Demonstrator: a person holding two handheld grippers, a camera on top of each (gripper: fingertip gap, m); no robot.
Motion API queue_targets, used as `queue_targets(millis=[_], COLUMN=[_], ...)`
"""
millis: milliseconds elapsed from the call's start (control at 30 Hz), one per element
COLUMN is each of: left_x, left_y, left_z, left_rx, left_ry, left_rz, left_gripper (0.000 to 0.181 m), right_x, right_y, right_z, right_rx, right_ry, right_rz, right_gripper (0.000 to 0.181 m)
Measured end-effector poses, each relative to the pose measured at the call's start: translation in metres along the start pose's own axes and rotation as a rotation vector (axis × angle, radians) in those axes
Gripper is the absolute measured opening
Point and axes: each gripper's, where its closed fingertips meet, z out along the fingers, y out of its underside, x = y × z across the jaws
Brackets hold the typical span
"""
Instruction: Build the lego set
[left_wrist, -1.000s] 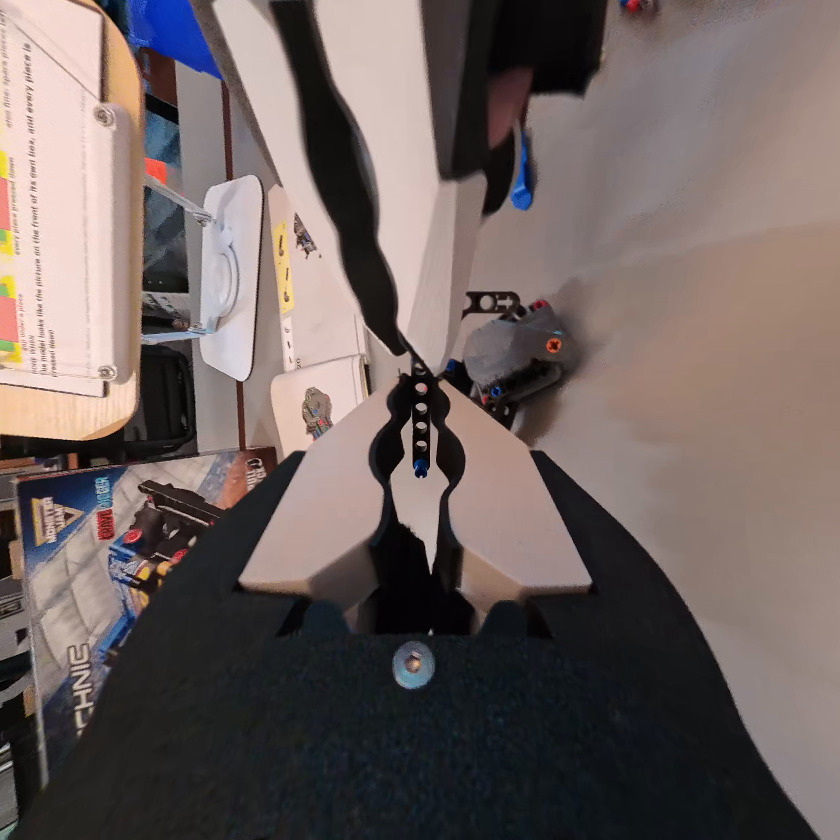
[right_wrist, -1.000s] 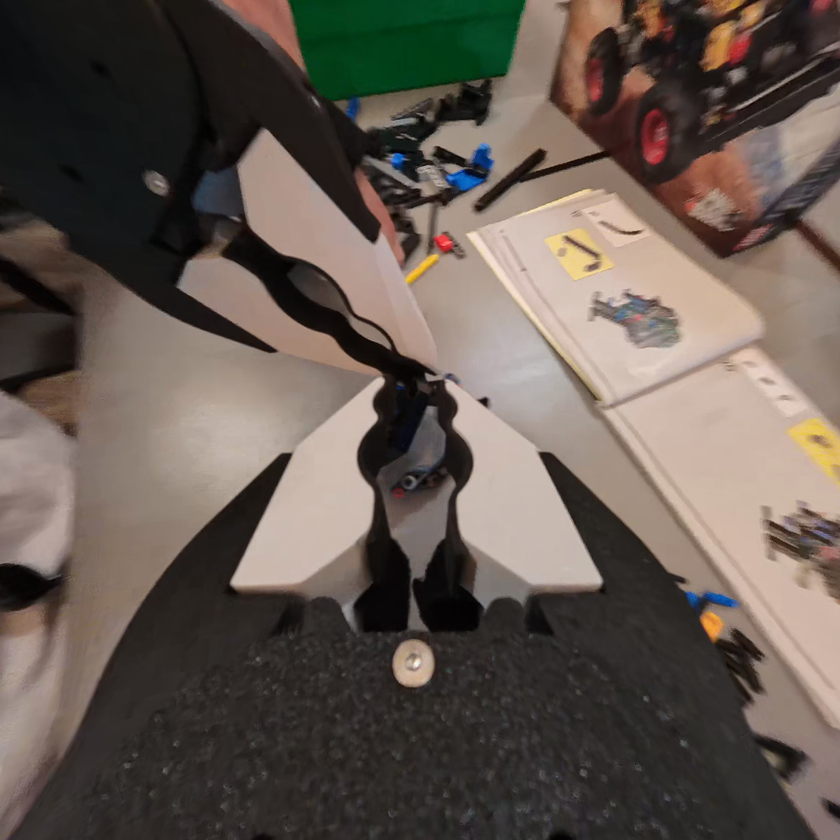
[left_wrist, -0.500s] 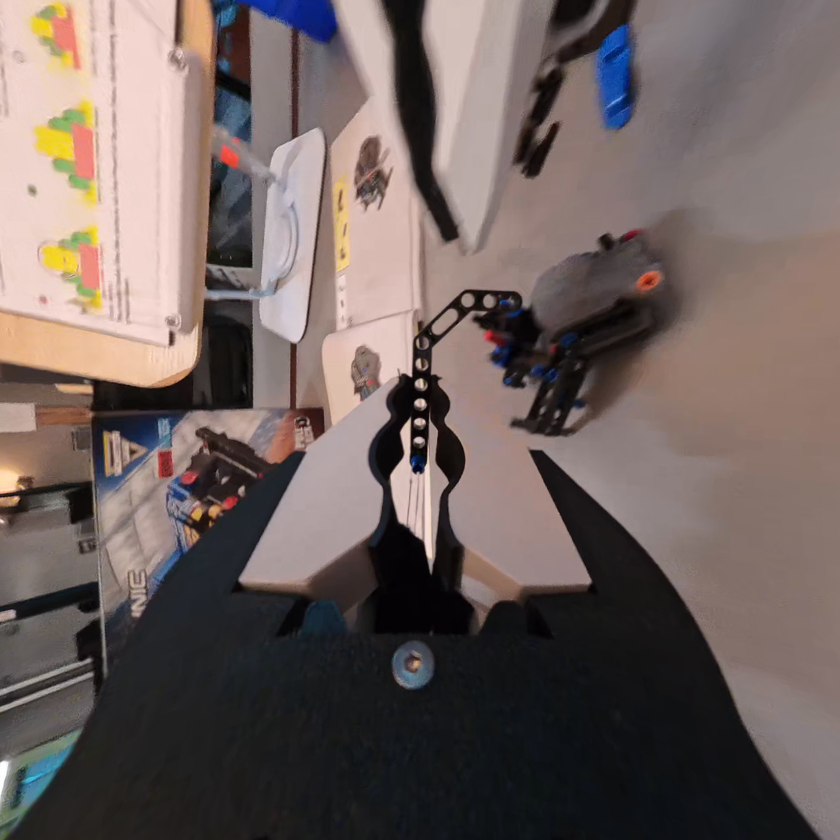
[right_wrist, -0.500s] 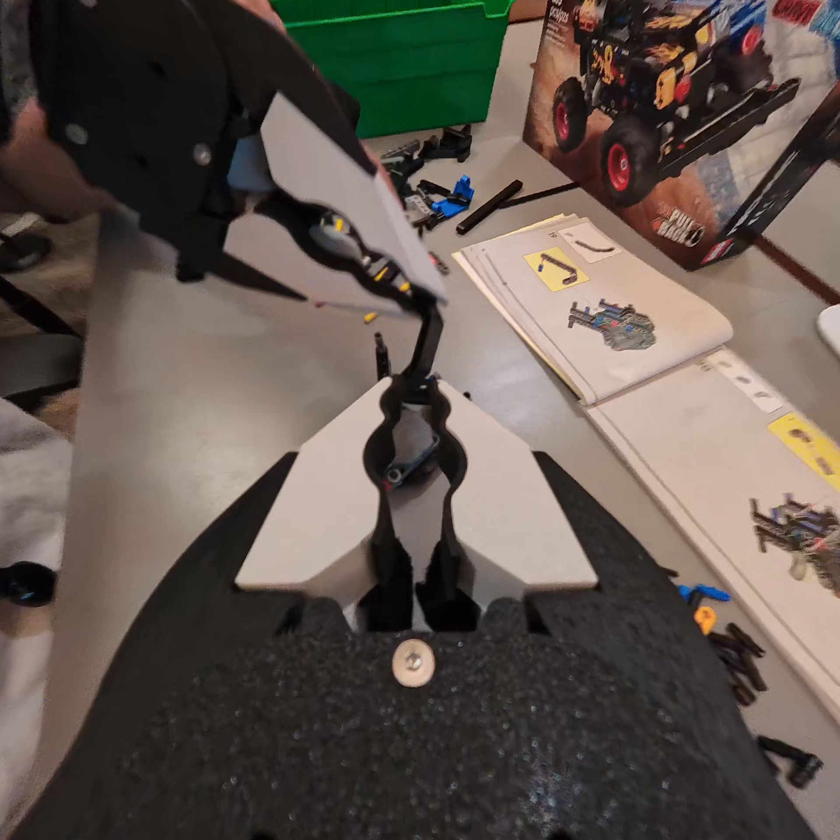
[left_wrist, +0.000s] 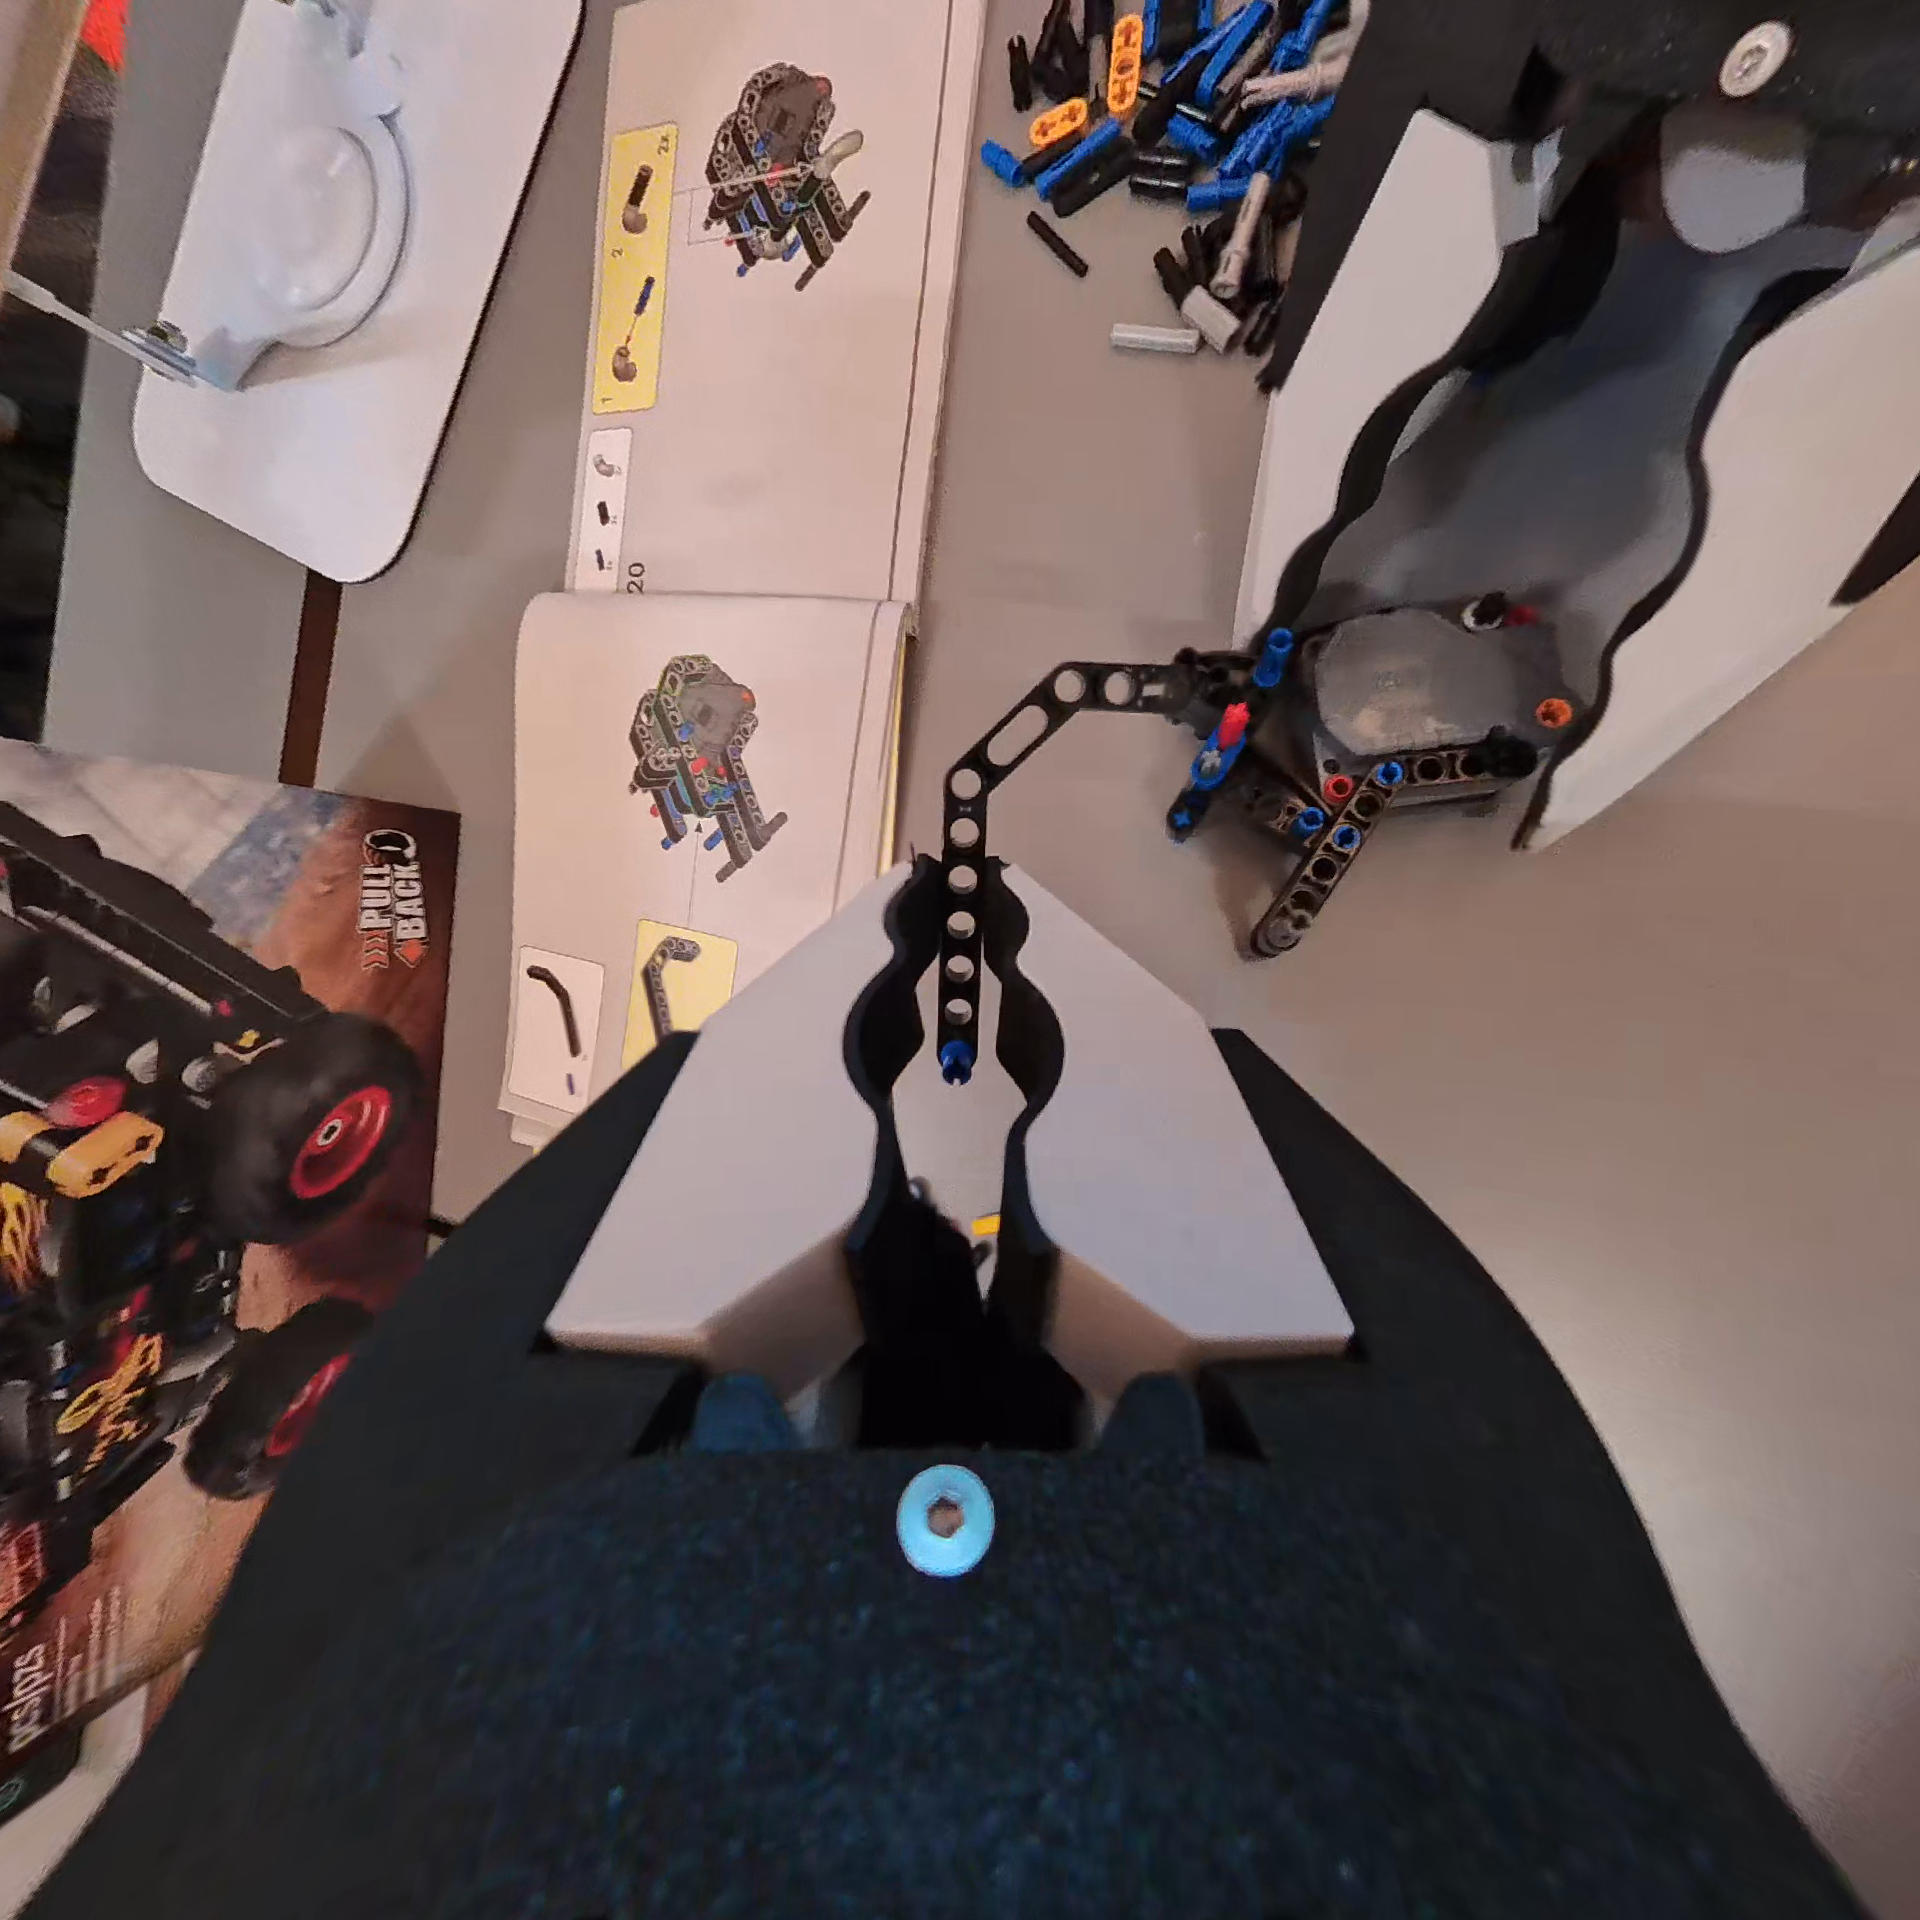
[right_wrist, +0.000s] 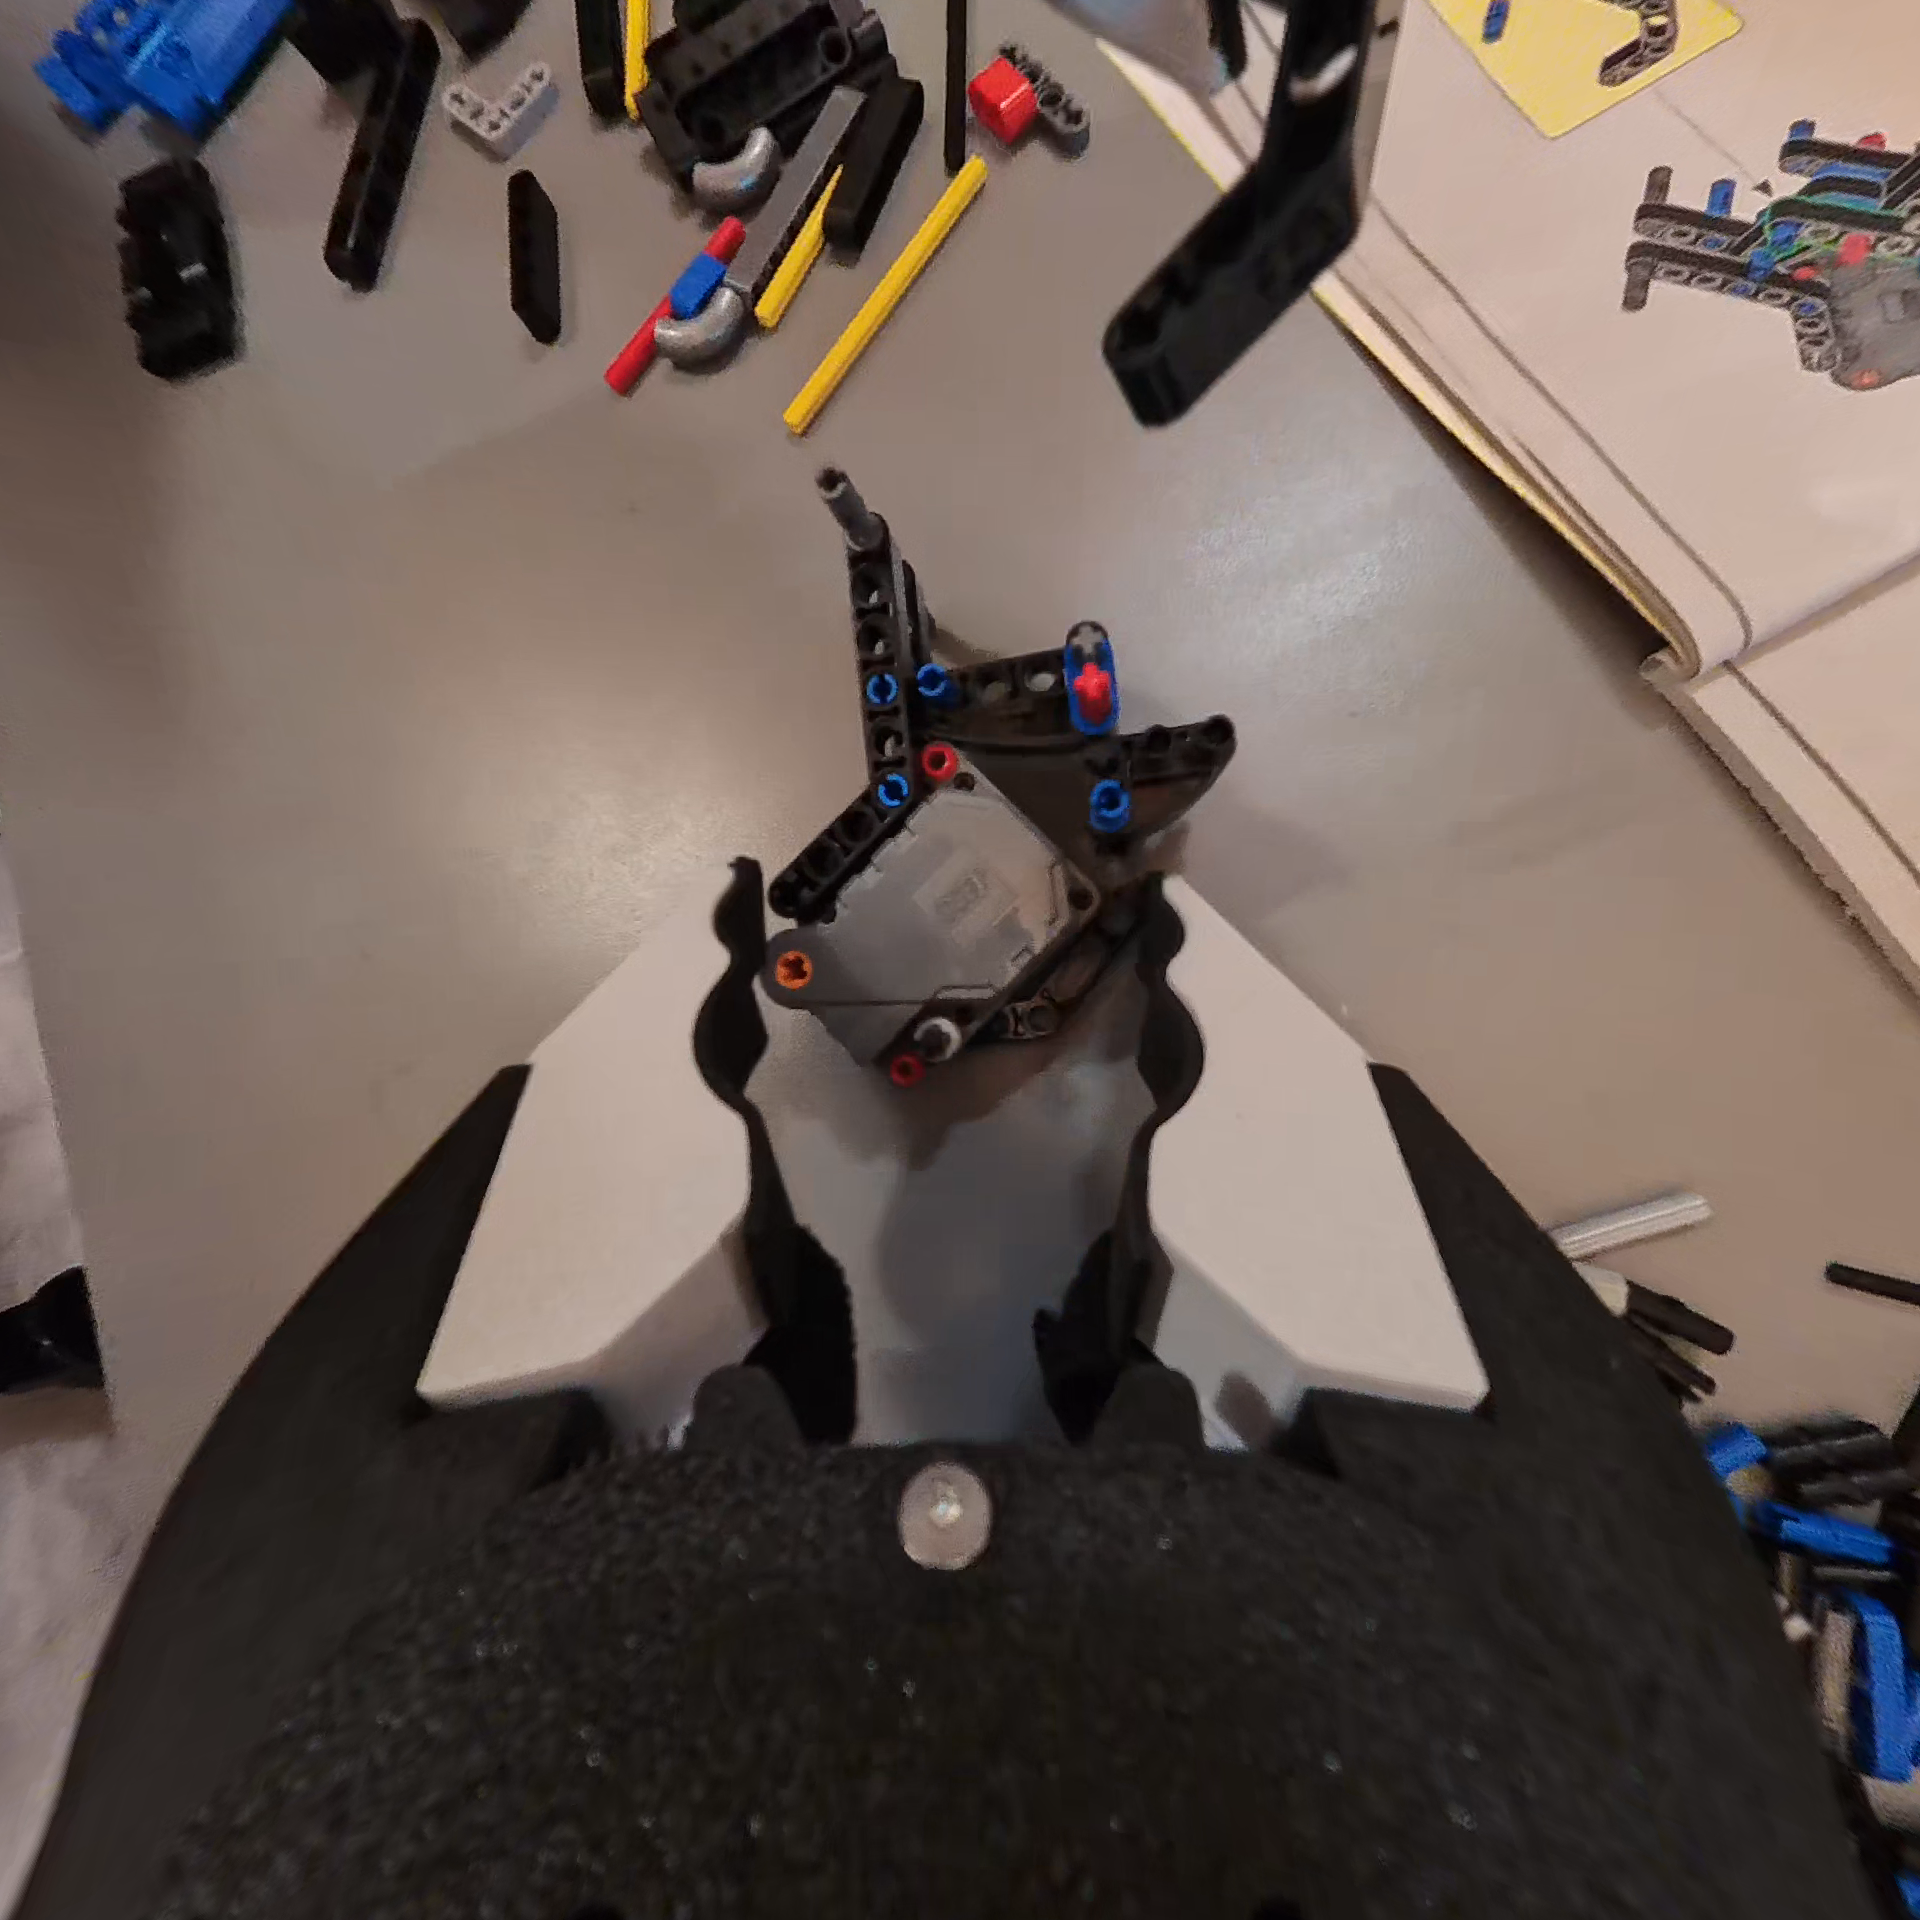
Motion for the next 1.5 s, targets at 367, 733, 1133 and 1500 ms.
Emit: queue_targets(millis=[367, 733, 1133, 1500], left_x=[-0.001, 0.013, 0.02, 0.071], left_y=[0.025, 0.039, 0.04, -0.017], left_z=[-0.013, -0.011, -0.013, -0.037], left_rx=[0.023, 0.017, 0.066, 0.171], left_ry=[-0.152, -0.277, -0.257, -0.616], left_rz=[-0.009, 0.071, 0.029, 0.305], left_gripper=[0.005, 0.005, 0.005, 0.005], right_x=[0.039, 0.037, 0.006, -0.058], right_y=[-0.019, -0.025, -0.004, -0.035], right_z=[-0.022, -0.025, -0.041, -0.081], right_rx=[-0.13, -0.338, -0.391, 0.298], right_ry=[0.635, 0.795, 0.553, -0.223], right_rz=[-0.822, -1.439, -1.354, -0.187], right_gripper=[0.069, 0.069, 0.09, 0.052])
